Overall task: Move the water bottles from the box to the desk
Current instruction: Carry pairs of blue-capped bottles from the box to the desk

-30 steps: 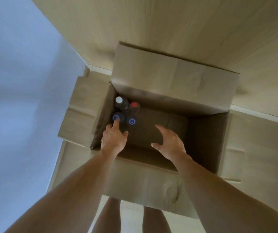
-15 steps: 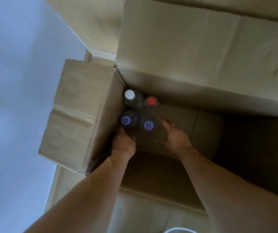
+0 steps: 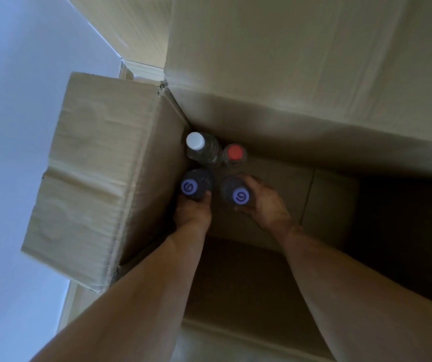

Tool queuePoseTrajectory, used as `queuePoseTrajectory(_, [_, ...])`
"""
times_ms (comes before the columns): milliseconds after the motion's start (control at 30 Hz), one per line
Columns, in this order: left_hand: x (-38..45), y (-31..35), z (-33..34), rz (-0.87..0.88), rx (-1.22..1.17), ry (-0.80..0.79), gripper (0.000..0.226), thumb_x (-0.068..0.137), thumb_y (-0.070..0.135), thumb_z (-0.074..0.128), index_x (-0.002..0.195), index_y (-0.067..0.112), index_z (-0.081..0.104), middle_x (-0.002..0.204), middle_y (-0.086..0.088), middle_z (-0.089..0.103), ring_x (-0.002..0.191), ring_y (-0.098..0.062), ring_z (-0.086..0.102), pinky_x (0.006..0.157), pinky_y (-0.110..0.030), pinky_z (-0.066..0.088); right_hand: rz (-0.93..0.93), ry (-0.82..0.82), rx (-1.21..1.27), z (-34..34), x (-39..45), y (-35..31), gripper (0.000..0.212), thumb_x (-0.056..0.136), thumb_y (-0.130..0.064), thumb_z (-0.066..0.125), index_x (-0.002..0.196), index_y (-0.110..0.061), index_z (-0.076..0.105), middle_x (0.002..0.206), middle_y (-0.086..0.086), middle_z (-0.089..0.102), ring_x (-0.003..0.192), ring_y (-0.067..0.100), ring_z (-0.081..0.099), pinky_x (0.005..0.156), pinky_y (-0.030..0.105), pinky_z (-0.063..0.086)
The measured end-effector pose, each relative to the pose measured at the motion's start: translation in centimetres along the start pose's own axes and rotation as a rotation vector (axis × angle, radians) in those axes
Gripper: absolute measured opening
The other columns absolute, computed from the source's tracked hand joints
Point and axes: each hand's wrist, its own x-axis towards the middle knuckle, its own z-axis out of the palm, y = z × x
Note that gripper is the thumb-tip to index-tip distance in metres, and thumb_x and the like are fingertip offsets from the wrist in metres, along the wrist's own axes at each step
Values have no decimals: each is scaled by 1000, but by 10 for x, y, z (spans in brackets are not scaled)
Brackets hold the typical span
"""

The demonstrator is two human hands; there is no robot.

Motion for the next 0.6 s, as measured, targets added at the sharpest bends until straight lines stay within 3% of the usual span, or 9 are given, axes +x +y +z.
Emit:
queuePoseTrajectory(200, [9,4,28,-79,-385,117,77,83,40,80,145,8,49,146,-11,54,135,-27,52,114,-41,40,101,86,25,-24,-29,35,82,79,-12,82,150,-20,42,148,8,49,135,27,48,113,39,40])
queuePoseTrajectory(267, [13,5,38,-131,-511,131,78,82,44,80,143,5,50,141,-14,57,128,-31,57,109,-46,46,131,101,16,-32,-36,49,82,79,-14,83,150,-21,42,147,7,50,134,27,49,112,39,41])
queuePoseTrajectory(400, [24,12,57,-131,-820,279,74,73,30,90,136,16,54,140,-2,59,129,-19,56,113,-40,42,164,146,41,-43,-47,70,82,78,-14,84,149,-22,43,146,6,52,133,24,51,110,34,42])
queuePoseTrajectory(533, [32,1,64,-1,-762,296,42,78,20,86,105,30,55,121,4,62,121,-19,60,112,-41,44,194,174,85,-47,-56,84,83,76,-15,85,148,-19,45,142,6,56,131,22,53,109,30,43])
queuePoseTrajectory(600, [22,-4,63,-15,-684,280,42,75,25,87,109,28,62,121,5,65,118,-18,61,111,-38,44,220,174,127,-51,-61,87,84,75,-15,87,147,-19,46,139,6,58,129,20,54,108,28,43])
